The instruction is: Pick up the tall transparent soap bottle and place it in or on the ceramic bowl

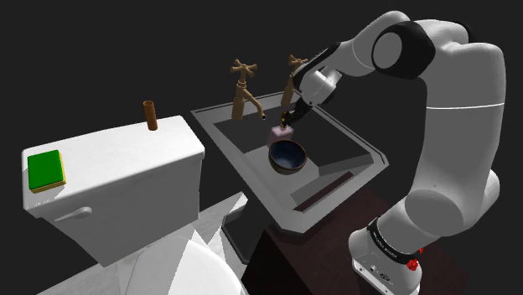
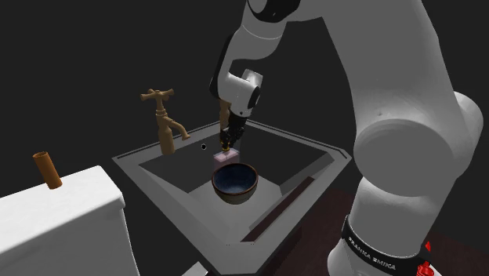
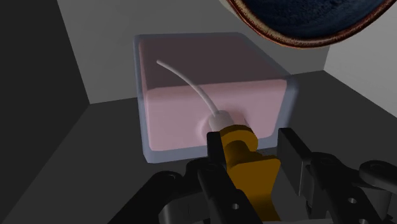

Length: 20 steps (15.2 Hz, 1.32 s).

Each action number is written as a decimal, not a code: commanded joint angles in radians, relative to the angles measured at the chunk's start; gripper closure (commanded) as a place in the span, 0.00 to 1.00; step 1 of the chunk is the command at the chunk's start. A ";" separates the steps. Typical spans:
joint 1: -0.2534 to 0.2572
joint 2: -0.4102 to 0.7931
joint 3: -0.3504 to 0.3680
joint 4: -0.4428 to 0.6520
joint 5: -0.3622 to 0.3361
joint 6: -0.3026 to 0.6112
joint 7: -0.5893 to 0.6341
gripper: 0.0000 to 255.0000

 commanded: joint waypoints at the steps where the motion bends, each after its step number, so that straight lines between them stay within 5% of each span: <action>1: 0.001 0.018 0.006 0.006 -0.002 -0.012 -0.004 1.00; 7: 0.000 0.027 0.010 0.010 0.003 -0.007 -0.007 1.00; 20: 0.039 -0.114 -0.055 -0.024 -0.099 -0.102 0.089 1.00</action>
